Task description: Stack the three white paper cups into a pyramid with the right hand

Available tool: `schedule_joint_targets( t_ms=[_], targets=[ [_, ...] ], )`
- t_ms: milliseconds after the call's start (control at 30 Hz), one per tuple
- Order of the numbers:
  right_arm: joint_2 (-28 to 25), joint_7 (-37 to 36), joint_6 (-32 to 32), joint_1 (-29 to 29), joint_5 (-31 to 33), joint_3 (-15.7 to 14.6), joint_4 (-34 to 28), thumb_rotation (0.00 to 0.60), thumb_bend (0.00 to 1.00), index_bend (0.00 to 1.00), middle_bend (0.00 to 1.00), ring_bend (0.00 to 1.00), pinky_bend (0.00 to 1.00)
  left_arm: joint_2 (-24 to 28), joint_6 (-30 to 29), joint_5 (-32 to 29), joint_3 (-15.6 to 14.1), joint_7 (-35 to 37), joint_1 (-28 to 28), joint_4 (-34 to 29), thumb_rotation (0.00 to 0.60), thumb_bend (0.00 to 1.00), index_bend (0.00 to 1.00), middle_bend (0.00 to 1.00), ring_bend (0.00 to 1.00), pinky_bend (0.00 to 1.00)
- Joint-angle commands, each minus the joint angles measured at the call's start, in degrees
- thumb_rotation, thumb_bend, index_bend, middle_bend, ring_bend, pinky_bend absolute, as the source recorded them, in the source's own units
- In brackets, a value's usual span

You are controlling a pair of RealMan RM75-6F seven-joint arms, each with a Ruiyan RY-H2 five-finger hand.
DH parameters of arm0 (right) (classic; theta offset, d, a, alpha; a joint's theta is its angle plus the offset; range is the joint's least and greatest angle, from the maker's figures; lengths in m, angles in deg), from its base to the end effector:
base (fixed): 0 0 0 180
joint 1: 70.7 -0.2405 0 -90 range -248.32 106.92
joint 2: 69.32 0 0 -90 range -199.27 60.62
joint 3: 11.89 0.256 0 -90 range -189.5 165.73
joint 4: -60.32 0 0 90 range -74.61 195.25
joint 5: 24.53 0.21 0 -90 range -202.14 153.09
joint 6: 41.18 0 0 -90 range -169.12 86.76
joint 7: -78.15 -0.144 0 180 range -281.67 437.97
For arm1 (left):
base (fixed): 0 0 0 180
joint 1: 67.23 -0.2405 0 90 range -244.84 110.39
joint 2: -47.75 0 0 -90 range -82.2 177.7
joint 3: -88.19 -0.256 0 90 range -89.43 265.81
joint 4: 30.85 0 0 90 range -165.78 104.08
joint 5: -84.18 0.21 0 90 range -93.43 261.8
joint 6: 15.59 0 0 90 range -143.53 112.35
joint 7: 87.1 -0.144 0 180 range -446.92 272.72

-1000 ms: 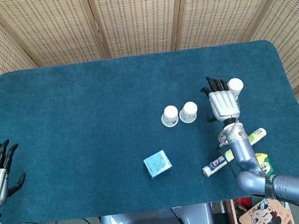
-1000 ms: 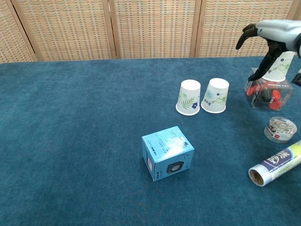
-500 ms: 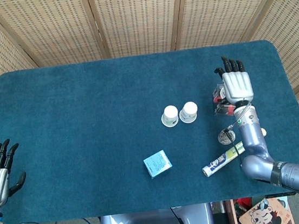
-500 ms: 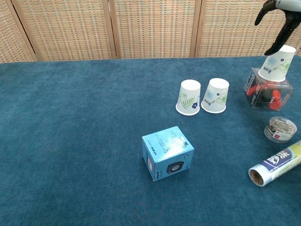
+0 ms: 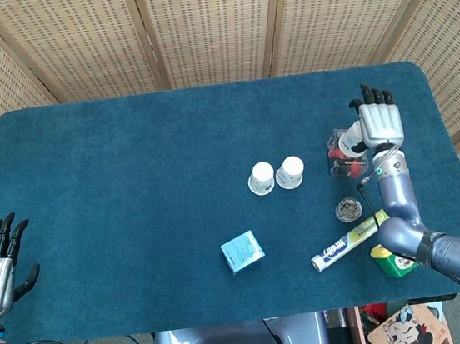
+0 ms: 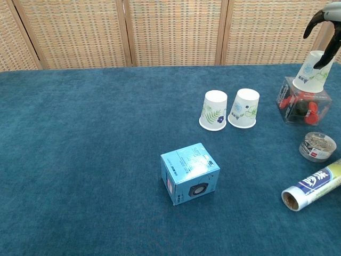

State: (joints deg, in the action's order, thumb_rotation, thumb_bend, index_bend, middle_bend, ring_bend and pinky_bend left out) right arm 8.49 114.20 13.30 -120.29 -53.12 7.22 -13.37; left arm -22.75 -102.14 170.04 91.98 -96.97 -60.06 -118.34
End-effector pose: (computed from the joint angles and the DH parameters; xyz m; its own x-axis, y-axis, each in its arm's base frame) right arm -0.2038 -0.4489 0.1172 0.5241 -0.1277 0.8420 -0.8284 0.1528 0.5388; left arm -0.3073 0.1974 0.1365 0.5207 -0.0586 0.8517 0.8518 -0.0317 -0.5229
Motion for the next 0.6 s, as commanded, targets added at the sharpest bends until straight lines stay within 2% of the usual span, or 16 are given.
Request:
schedule_joint_targets(
  t_ms=[33,333,600],
  targets=[
    [0.6,0.1,-0.7,-0.3,0.7,-0.4,1.5,0.600,0.13,0.27,0.00,0.00,0.00,-0.1,0.0,0.0,0.0,0.0,0.0,0.0,0.600,0.35,0.08,0.00,0.00,0.00],
    [3.0,-0.7,-3.5,-1.0,1.5,-1.1,7.9,0.600,0.13,0.27,0.00,0.00,0.00,-0.2,0.4,-0.1,0.0,-0.3,0.2,0.0,0.600,0.35,0.08,0.00,0.00,0.00],
    [4.5,-1.6,-5.4,-1.1,1.6,-1.5,11.3,0.600,0.13,0.33,0.00,0.00,0.00,-0.4,0.9,-0.3,0.0,-0.4,0.4,0.1,0.600,0.35,0.08,0.00,0.00,0.00]
  ],
)
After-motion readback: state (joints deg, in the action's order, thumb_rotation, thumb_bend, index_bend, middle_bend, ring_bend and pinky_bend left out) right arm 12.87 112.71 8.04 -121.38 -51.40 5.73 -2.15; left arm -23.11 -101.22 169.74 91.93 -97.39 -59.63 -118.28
